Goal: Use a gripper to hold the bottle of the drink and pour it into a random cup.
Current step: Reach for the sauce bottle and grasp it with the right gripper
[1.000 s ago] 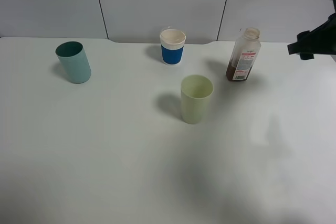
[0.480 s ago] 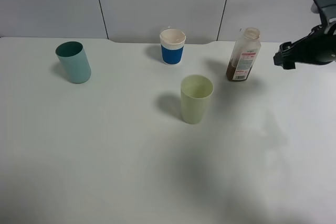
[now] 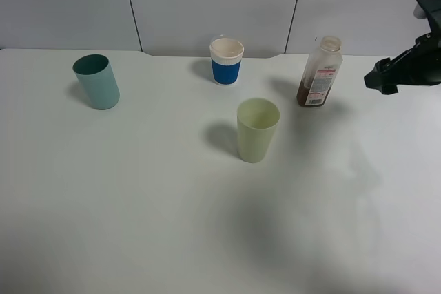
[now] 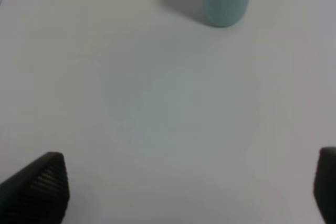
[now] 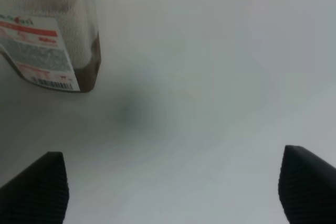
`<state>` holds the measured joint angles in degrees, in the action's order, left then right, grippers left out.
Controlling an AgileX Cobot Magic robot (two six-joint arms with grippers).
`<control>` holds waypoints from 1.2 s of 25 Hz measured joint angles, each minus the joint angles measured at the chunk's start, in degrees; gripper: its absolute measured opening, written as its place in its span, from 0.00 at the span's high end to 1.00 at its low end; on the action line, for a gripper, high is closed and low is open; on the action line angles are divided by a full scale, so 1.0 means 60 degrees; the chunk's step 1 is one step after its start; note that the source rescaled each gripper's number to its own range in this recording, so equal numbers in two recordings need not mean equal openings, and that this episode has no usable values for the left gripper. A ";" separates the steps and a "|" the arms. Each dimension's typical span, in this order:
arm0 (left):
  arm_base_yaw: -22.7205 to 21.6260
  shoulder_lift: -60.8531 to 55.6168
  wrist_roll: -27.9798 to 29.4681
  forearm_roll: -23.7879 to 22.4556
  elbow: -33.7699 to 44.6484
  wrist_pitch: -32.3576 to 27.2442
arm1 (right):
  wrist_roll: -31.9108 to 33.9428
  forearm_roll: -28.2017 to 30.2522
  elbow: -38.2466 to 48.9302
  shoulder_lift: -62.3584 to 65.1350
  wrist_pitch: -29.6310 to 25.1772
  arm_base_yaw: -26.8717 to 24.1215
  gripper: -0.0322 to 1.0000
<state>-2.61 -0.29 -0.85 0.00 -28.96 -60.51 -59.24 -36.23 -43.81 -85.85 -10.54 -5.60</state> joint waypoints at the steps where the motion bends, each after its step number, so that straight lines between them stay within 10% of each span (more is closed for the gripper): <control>1: 0.0000 0.0000 0.0000 0.0000 0.0000 0.0000 | -0.0084 -0.0009 0.0000 0.0000 -0.0018 -0.0009 0.19; 17: 0.0000 0.0000 0.0000 0.0000 0.0000 0.0000 | -0.7828 -0.6734 0.0000 -0.0306 -0.1917 -0.1289 0.19; 30: 0.0000 0.0000 0.0000 0.0000 0.0000 0.0000 | -0.7108 -0.3938 -0.1240 -0.1808 -0.3436 -0.2048 0.19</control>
<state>-2.61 -0.29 -0.85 0.00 -28.96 -60.51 -101.89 -59.86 -51.26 -96.70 -31.16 -17.88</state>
